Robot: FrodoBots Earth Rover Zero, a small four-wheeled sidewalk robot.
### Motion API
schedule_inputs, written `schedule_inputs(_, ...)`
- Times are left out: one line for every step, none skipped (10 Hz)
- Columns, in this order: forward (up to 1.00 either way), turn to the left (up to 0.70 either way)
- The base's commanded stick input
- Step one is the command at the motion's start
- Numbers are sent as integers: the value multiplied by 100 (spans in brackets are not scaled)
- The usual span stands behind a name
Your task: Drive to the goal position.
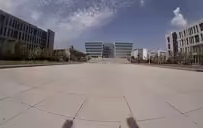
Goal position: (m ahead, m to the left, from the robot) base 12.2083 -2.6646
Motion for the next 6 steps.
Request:
schedule_inputs(70, 0)
schedule_inputs(70, 0)
schedule_inputs(70, 0)
schedule_inputs(70, 0)
schedule_inputs(70, 0)
schedule_inputs(70, 0)
